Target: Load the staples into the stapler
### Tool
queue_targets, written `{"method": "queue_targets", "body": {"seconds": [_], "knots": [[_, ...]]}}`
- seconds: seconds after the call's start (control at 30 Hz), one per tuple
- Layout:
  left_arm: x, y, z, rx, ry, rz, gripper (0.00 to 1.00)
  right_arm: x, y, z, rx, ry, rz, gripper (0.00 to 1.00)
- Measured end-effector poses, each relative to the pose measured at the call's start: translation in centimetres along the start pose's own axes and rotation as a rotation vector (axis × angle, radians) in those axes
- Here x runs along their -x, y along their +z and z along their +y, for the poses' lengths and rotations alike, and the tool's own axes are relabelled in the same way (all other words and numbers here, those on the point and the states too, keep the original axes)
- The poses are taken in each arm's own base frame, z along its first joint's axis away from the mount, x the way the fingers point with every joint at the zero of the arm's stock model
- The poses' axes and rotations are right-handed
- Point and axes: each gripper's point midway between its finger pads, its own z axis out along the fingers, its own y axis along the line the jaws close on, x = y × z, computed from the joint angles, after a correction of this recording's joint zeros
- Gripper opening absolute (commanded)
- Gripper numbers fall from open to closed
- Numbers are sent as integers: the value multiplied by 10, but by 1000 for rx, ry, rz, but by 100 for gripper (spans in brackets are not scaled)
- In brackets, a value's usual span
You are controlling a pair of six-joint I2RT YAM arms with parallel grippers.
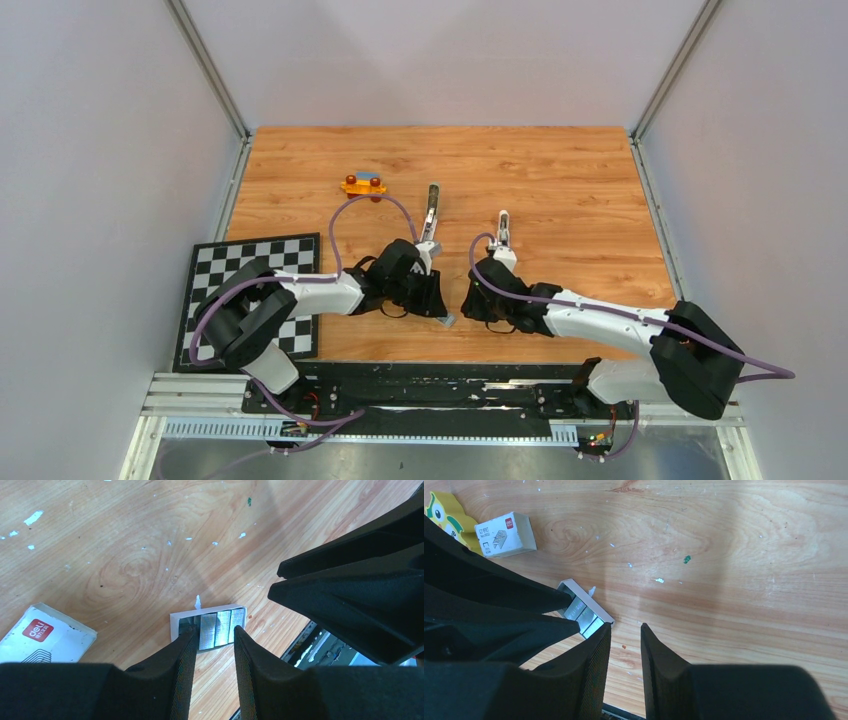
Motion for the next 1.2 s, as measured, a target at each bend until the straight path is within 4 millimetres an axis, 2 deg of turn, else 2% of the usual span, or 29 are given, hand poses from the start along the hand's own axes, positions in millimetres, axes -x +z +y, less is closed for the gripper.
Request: {"method": "queue_targets", "body": {"seconds": [0.37,0.63,0.73,0.97,1.2], "knots": [[-3,-2,-6,2,-12,11,31,2,-4,-1,6,2,-16,32],[18,-24,-31,-56,1,-72,31,1,-4,-5,-2,1,-19,32],[19,-24,-28,-36,-1,-76,30,2,-4,-5,-2,0,-23,32],[5,-15,-8,37,-10,-29,31,2,-4,-4,4,-1,-23,32],[-4,-8,-1,58,-10,1,33,-1,1,12,68,32,-1,31]]}}
